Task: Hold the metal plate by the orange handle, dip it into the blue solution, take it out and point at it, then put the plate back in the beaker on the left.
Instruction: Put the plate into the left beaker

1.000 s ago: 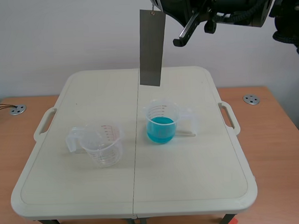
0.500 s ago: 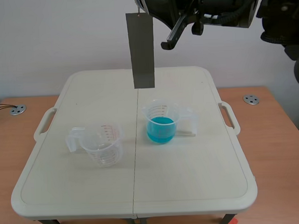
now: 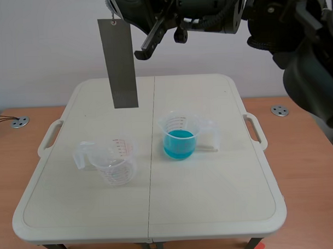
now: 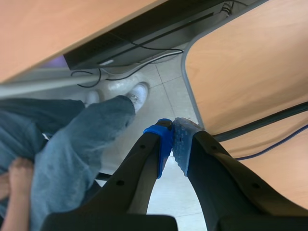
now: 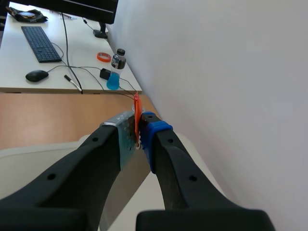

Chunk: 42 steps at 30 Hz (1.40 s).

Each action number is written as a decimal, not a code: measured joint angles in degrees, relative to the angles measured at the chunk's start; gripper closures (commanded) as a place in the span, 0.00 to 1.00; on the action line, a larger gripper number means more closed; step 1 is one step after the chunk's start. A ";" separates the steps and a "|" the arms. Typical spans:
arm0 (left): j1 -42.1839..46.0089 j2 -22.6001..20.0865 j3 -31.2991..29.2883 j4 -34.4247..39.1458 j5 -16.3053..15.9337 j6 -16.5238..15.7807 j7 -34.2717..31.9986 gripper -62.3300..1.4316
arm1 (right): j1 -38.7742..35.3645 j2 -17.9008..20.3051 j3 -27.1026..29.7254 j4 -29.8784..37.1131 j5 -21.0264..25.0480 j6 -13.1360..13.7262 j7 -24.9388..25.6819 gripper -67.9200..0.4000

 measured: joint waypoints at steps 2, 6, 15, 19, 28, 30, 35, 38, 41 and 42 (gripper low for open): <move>0.00 1.36 0.00 0.00 0.00 -0.02 -0.02 0.93 | 0.22 -0.96 -0.48 0.00 0.00 -0.07 -0.61 0.97; -0.02 2.91 0.00 0.00 0.00 -1.81 -0.02 0.93 | 0.24 -2.71 -2.34 0.00 0.00 0.00 -1.84 0.97; -0.13 4.35 0.00 0.00 0.00 -4.44 -0.22 0.93 | 0.22 -5.35 -5.88 0.00 0.00 -0.02 -4.13 0.97; -0.13 4.35 0.00 0.00 0.00 -4.57 -0.42 0.93 | 0.04 -5.35 -6.16 0.00 0.00 -0.37 -4.26 0.97; -0.15 4.35 0.00 0.00 0.00 -4.57 -0.42 0.93 | -1.44 -6.10 -6.23 0.00 0.00 -0.59 -5.68 0.97; -0.15 4.35 0.00 0.00 0.00 -4.57 -0.42 0.93 | -1.68 -6.12 -6.23 0.00 0.02 -0.59 -5.66 0.97; -0.15 4.35 0.00 -0.04 0.00 -4.57 -0.39 0.93 | -2.54 -6.12 -6.23 0.00 0.00 -0.59 -6.32 0.97; -0.15 4.33 0.00 -0.04 0.00 -4.57 -0.39 0.93 | -3.19 -6.12 -6.23 0.00 0.00 -0.59 -6.51 0.97; -0.15 4.35 0.00 -0.04 0.00 -4.57 -0.39 0.93 | -3.54 -6.12 -6.23 0.00 -0.02 -0.59 -6.56 0.97; -0.15 4.35 0.00 -0.04 0.00 -4.57 -0.39 0.93 | -3.56 -6.12 -6.23 0.00 0.00 -0.59 -6.51 0.97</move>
